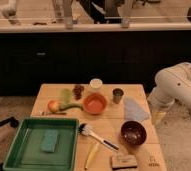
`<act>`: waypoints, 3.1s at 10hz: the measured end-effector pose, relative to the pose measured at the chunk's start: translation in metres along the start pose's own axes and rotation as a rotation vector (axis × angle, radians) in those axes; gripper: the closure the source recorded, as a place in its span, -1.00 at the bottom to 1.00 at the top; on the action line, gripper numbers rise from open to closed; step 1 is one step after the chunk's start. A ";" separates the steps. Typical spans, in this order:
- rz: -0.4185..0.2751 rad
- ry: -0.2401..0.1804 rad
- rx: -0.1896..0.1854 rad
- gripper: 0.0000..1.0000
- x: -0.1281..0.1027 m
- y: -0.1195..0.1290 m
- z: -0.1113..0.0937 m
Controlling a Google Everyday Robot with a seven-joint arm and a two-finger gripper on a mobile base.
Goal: Place apple in plastic cup
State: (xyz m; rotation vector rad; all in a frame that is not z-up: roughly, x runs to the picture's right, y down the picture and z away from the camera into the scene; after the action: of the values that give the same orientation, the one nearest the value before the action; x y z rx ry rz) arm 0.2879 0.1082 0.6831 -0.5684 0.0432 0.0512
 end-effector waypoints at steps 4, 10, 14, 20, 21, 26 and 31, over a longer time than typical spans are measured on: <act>0.000 0.000 0.000 -0.60 0.000 0.000 0.000; 0.000 0.000 0.000 -0.60 0.000 0.000 0.000; 0.000 0.000 0.000 -0.60 0.000 0.000 0.000; -0.016 0.000 0.006 -0.60 -0.002 0.002 -0.001; -0.039 0.004 0.014 -0.60 -0.008 0.006 -0.003; -0.246 0.049 0.040 -0.60 -0.079 0.029 -0.013; -0.450 0.105 0.043 -0.60 -0.158 0.033 -0.015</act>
State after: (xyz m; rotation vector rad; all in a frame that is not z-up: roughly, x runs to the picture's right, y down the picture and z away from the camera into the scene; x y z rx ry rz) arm 0.1276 0.1221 0.6610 -0.5269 0.0175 -0.4165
